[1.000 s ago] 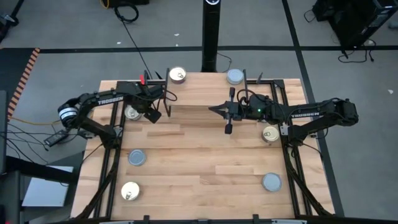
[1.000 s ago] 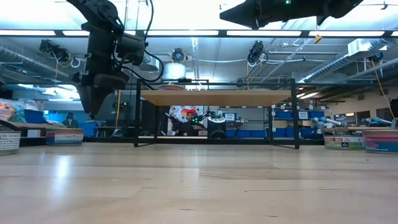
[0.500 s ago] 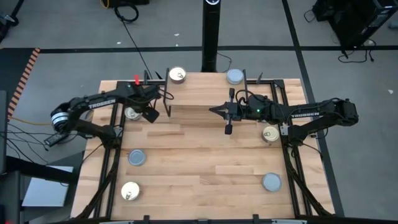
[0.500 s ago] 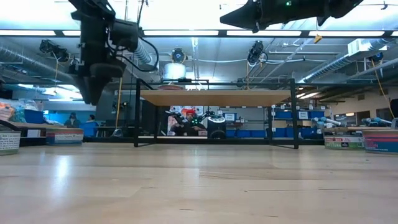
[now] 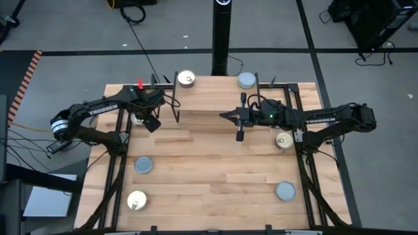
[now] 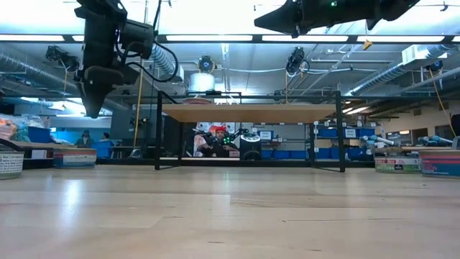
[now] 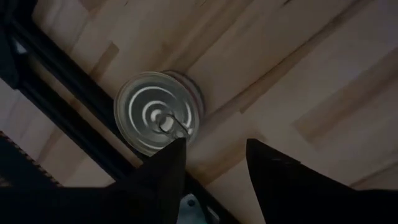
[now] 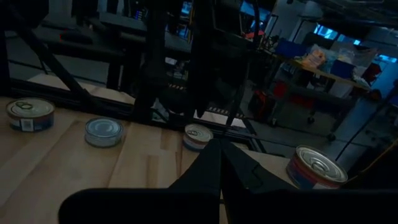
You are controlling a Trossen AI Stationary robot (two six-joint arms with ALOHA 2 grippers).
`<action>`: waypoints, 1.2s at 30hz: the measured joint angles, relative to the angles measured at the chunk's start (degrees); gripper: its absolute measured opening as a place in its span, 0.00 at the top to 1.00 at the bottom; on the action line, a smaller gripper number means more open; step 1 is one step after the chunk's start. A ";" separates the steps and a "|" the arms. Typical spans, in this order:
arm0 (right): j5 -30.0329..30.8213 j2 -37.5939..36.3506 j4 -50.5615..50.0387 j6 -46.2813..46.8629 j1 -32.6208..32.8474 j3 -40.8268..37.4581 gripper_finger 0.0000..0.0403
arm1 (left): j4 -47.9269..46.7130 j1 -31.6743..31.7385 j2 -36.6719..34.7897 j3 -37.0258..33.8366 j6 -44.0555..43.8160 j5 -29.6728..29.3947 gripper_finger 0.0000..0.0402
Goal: Stack canned seafood by type on shelf
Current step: Put the top left blue tuna can on the shelf aligned with the other blue tuna can
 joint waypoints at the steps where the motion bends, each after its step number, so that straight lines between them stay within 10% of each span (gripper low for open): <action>1: 0.00 0.00 -0.07 0.00 0.00 0.00 0.98 | 0.07 0.28 -0.33 -1.00 0.47 -0.03 0.57; 12: 0.00 0.00 -0.17 -0.02 0.00 0.00 0.97 | 9.07 3.25 -3.34 -13.61 0.54 1.10 0.61; 36: 0.00 -0.02 0.81 -0.04 0.00 0.00 0.97 | 14.28 11.03 4.04 -13.81 -1.10 1.37 0.61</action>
